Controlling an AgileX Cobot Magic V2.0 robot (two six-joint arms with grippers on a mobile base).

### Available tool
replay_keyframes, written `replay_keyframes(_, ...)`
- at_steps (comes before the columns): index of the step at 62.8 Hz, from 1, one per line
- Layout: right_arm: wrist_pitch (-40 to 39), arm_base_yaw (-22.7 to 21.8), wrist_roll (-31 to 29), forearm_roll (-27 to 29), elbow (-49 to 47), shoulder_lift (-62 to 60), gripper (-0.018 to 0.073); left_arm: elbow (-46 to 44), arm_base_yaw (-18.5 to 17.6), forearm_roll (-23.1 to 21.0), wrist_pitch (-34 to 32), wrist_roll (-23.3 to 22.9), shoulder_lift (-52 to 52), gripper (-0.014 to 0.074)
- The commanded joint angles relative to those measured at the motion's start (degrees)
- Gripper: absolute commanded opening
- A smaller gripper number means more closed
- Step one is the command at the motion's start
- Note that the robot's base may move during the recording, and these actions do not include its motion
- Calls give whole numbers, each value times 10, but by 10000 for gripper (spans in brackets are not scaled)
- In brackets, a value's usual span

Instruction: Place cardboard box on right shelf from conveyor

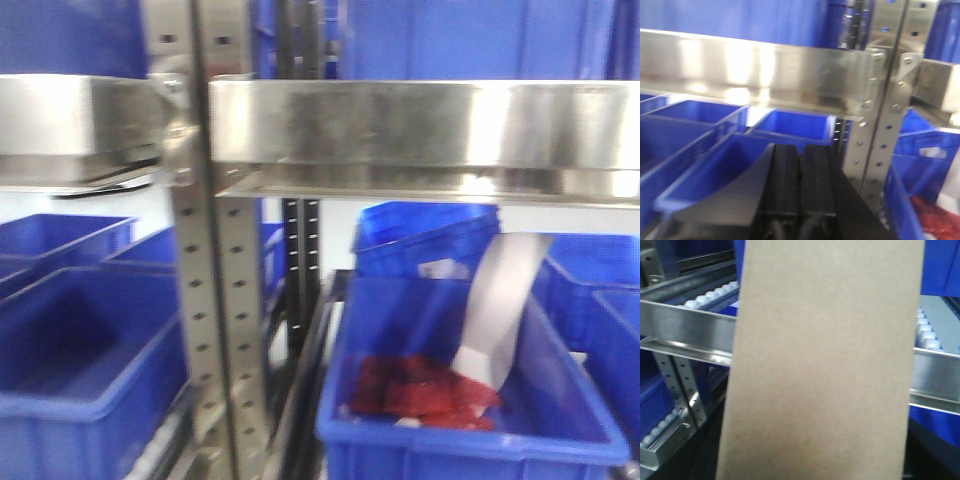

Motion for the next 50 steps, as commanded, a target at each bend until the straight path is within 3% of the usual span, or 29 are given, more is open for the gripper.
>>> replay_keyframes(1,-56,-3,-4,-15,-15,9,120,-1,1,-4,-52,-3,-7,-119)
replay_keyframes(50,-56,-3,-4,-15,-15,9,120,-1,1,-4,-52,-3,-7,-119)
